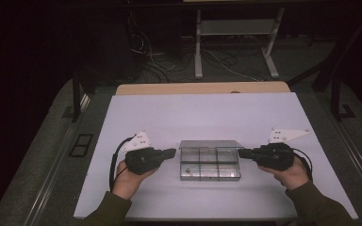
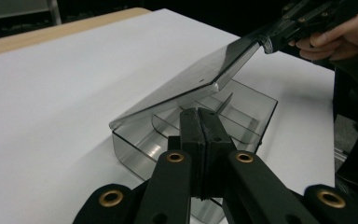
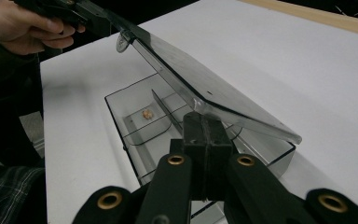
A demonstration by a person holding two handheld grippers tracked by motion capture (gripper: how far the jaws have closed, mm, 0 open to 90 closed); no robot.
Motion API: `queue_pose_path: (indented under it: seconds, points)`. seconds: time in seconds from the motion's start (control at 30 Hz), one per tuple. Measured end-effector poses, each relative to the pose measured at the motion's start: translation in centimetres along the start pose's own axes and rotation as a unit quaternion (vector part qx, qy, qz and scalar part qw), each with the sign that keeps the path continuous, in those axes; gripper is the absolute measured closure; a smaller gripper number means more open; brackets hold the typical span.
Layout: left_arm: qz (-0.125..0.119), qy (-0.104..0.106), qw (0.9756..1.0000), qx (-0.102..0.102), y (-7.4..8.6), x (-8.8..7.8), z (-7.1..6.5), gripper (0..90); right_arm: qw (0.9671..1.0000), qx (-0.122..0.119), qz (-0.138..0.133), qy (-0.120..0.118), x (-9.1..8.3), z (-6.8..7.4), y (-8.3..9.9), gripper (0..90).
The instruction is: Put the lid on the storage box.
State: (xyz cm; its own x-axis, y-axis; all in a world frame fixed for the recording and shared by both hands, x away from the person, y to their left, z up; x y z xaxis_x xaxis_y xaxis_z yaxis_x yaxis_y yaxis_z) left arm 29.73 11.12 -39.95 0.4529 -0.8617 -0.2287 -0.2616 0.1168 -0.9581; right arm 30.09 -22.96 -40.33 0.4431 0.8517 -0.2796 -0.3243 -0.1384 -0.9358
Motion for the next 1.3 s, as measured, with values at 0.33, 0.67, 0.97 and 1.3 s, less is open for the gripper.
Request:
queue_pose_path:
  seconds: [0.33, 0.67, 0.97, 1.3]
  points:
    - [0.020, 0.016, 0.9997, 0.003, 1.0, 0.9, -0.7, 88.9, 0.9999, 0.002, 0.010, -0.002, -0.1, 0.3, 0.7, 89.5]
    - [0.030, 0.023, 0.9993, 0.005, 1.7, 1.3, -0.7, 89.0, 0.9996, 0.002, 0.027, -0.003, 0.0, 0.3, 1.6, 89.5]
    - [0.048, 0.027, 0.9984, 0.006, 2.3, 1.6, -0.5, 88.9, 0.9991, 0.002, 0.041, -0.002, 0.1, 0.3, 2.5, 89.5]
    - [0.067, 0.026, 0.9974, 0.012, 3.0, 2.0, -0.5, 88.9, 0.9984, -0.003, 0.057, 0.002, 0.2, 0.0, 3.1, 89.5]
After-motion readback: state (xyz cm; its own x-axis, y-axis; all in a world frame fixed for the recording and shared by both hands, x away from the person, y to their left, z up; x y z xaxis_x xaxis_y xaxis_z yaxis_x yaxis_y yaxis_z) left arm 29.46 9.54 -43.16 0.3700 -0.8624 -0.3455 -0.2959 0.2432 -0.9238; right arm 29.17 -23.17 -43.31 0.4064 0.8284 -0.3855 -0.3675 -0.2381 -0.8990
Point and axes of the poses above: each handheld gripper's, and its own axes: x roughly forward along the jaws, y roughly out of its underside, z roughly to its left, the point moved 4 cm from there along x, roughly forward along the jaws, and after that the axes turned 12 degrees about -z, right-handed, at the moved point
